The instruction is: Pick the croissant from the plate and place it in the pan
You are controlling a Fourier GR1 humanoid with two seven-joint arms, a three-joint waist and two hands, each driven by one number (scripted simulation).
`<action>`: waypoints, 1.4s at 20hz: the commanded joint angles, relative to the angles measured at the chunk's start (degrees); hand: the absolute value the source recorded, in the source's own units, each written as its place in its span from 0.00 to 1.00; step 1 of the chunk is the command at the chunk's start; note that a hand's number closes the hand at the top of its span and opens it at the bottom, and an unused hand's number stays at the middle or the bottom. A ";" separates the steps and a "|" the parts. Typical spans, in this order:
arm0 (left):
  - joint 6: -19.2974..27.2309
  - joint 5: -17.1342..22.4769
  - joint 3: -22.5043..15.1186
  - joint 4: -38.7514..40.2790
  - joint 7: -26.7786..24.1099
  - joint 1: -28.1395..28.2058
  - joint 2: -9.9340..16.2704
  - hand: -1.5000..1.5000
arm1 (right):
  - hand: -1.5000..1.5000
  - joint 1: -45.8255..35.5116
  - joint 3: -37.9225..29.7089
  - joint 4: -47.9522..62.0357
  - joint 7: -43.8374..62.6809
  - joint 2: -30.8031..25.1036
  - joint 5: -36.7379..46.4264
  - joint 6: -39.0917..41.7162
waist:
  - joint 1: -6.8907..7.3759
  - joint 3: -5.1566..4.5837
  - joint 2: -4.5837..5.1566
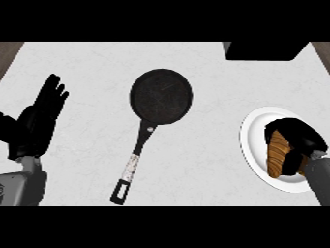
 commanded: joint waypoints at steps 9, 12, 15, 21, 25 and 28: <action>-2.19 0.17 -3.11 -0.37 0.25 -2.26 -1.37 0.50 | 1.00 -10.91 6.14 -0.12 33.28 23.15 4.47 -4.08 | 7.43 0.40 1.29; -2.97 -0.45 -4.66 -0.06 0.42 -2.92 -1.56 0.50 | 1.00 -17.53 8.04 -1.11 43.66 23.37 5.80 -7.51 | 9.12 0.32 0.81; -2.95 -0.41 -5.06 0.46 1.38 -4.68 -1.79 0.50 | 1.00 -24.41 11.45 -1.46 53.35 23.48 10.90 -10.53 | 10.09 0.13 0.57; -3.39 -1.04 -6.79 1.52 1.84 -5.79 -2.58 0.50 | 1.00 -39.42 18.64 -0.56 72.23 23.56 18.24 -9.85 | 11.94 -0.02 0.25; -2.79 -1.38 -7.46 2.41 1.96 -7.53 -3.70 0.50 | 1.00 -47.86 21.46 2.89 81.37 23.57 16.81 -7.86 | 13.10 0.08 1.37; -2.35 -1.44 -6.79 2.98 1.82 -8.16 -3.60 0.50 | 1.00 -51.24 21.91 5.43 85.76 23.56 14.89 -8.82 | 12.84 0.15 1.65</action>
